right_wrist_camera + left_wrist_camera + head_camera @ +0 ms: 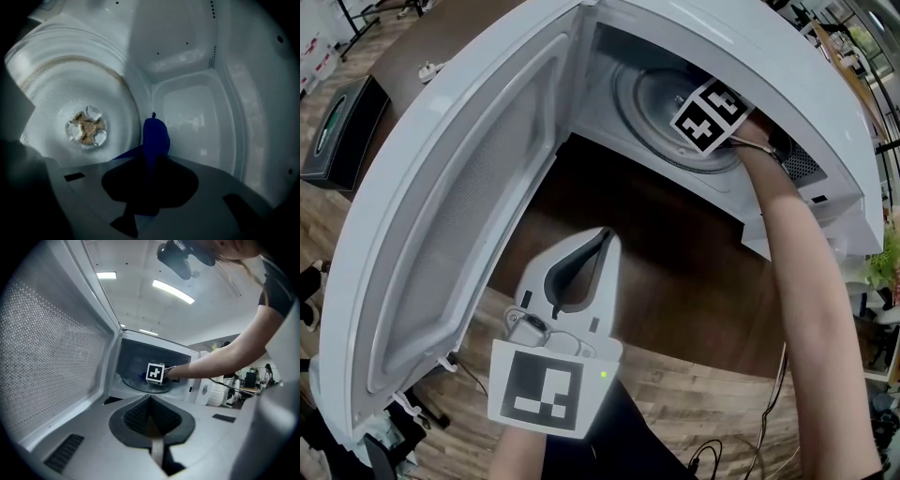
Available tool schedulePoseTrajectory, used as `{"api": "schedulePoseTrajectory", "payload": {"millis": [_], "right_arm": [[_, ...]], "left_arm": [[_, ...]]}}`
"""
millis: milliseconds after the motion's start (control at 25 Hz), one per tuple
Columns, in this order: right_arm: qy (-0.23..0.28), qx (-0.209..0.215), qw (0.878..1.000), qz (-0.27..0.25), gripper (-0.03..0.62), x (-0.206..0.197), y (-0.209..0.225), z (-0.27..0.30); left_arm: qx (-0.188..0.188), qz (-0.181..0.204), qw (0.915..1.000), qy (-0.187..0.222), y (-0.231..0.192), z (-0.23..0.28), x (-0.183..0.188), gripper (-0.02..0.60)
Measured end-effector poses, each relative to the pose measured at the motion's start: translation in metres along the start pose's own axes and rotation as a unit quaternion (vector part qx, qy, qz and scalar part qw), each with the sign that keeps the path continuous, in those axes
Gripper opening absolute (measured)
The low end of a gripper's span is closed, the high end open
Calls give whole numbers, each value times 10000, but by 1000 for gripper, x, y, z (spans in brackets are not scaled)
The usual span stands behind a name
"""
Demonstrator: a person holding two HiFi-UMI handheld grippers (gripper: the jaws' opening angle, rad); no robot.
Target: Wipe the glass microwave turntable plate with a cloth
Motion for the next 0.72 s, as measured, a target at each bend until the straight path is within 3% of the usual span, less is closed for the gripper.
{"api": "schedulePoseTrajectory", "payload": {"millis": [520,720], "right_arm": [[-702,-94,9961,534,55,-24,2,-1],[-296,-455,9951,828,57,-11,11,-14]], "left_arm": [[-47,95,9999,13,0,-6,4,3],[-91,123,9999,38,1,-8,7,3]]}}
Point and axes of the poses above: the fingertips, and each gripper's own axes: z forward along the fingers, y to its right, x out of its top, the point moved 1 cm from there along -z, backward along the fingers, and after that the axes turned 13 degrees about y, right-handed, at the moved point
